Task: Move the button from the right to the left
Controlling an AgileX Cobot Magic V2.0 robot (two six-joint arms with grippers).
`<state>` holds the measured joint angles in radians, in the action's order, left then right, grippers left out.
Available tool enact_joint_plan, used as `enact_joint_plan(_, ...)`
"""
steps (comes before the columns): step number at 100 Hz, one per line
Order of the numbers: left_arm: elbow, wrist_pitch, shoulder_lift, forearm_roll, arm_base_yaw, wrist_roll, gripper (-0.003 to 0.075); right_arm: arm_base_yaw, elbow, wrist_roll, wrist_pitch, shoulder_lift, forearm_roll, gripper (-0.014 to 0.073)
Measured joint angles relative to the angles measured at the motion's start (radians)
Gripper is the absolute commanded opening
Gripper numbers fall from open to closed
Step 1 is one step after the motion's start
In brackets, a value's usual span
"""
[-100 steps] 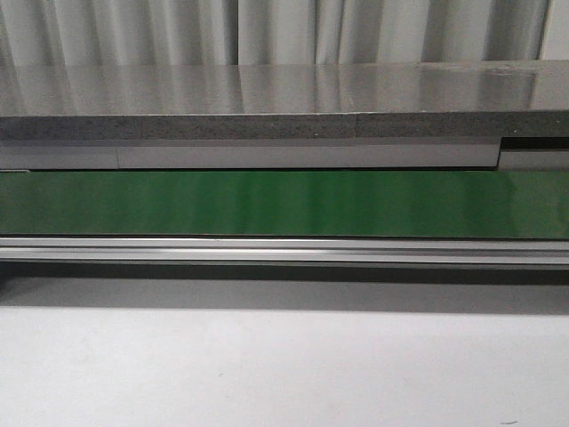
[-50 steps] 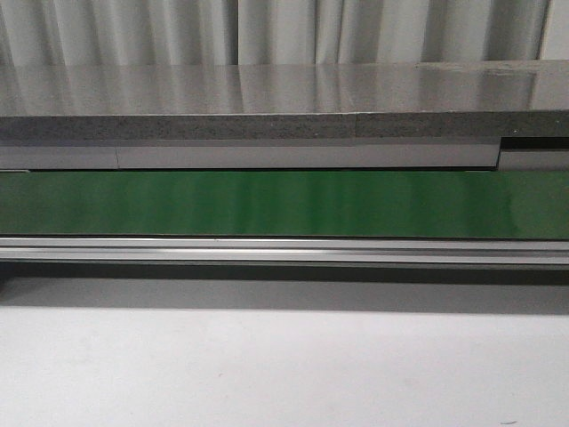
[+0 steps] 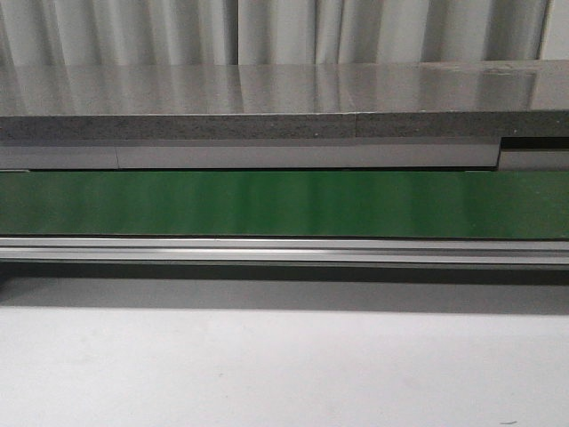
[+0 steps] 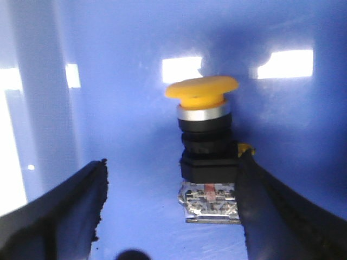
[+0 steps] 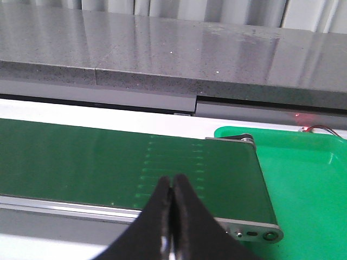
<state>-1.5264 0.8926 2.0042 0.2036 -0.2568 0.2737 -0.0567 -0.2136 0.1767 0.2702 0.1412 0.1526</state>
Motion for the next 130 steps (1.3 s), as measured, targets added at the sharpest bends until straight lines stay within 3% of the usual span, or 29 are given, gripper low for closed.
enact_joint_plan(23, 0.0, -0.011, -0.129, -0.01, 0.0, -0.083, -0.0022, 0.0, 0.0, 0.0, 0.0, 0.0, 0.0, -0.0067)
enact_joint_plan(47, 0.0, -0.011, -0.242, -0.12, 0.015, -0.085, -0.002, 0.0, 0.0, 0.0, 0.0, 0.0, 0.0, -0.0067)
enact_joint_plan(73, 0.028, -0.011, -0.351, -0.204, 0.125, -0.051, -0.002, 0.0, 0.0, 0.0, 0.0, 0.0, 0.0, -0.0067)
enact_joint_plan(100, 0.171, -0.093, -0.49, -0.266, 0.251, -0.041, -0.002, 0.0, 0.0, 0.0, 0.0, 0.0, 0.0, -0.0067)
enact_joint_plan(130, 0.393, -0.209, -0.706, -0.412, 0.304, -0.04, -0.002, 0.0, 0.0, 0.0, 0.0, 0.0, 0.0, -0.0067)
